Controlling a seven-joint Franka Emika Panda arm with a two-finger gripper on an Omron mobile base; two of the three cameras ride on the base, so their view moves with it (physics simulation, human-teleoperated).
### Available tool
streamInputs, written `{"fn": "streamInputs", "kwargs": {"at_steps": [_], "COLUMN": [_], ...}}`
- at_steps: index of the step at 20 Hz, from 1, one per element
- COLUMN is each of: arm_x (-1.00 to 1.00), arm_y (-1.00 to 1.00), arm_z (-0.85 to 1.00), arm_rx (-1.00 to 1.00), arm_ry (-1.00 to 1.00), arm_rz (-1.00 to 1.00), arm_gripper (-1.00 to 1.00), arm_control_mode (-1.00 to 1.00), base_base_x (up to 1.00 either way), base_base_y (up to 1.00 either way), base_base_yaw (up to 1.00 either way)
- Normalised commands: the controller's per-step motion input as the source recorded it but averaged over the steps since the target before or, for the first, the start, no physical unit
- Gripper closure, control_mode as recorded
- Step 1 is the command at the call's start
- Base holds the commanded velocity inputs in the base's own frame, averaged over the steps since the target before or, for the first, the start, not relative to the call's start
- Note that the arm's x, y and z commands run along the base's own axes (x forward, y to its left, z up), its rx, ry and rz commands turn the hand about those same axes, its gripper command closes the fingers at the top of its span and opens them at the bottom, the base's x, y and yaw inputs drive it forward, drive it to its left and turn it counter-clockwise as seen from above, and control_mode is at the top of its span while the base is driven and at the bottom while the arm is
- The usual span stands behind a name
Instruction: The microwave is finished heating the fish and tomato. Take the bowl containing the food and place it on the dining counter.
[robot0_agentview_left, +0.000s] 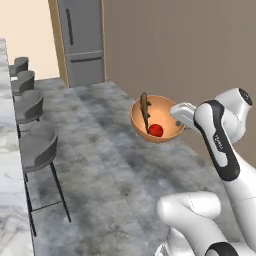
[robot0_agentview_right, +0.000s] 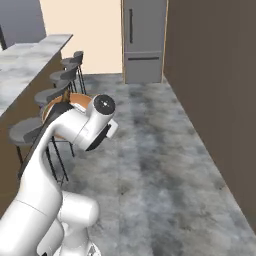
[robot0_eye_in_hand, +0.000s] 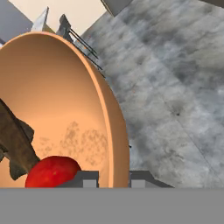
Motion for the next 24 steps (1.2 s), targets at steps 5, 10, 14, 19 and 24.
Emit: {"fn": "streamInputs", "kwargs": {"at_steps": [5,10,14,19,24], "arm_x": [0.00,0.00,0.00,0.00,0.39], "arm_y": [0.00,0.00,0.00,0.00,0.35], "arm_z": [0.00,0.00,0.00,0.00,0.08], "arm_rx": [0.00,0.00,0.00,0.00,0.00], "arm_ry": [0.00,0.00,0.00,0.00,0.03], "arm_rz": [0.00,0.00,0.00,0.00,-0.03], "arm_gripper": [1.00,1.00,1.00,1.00,1.00], "arm_control_mode": [1.00,1.00,1.00,1.00,-1.00], "base_base_x": [1.00,1.00,1.00,0.94,0.26], "base_base_y": [-0.02,-0.08,-0.43,-0.10,0.00], "base_base_yaw": [0.66,0.62,0.52,0.48,0.12]}}
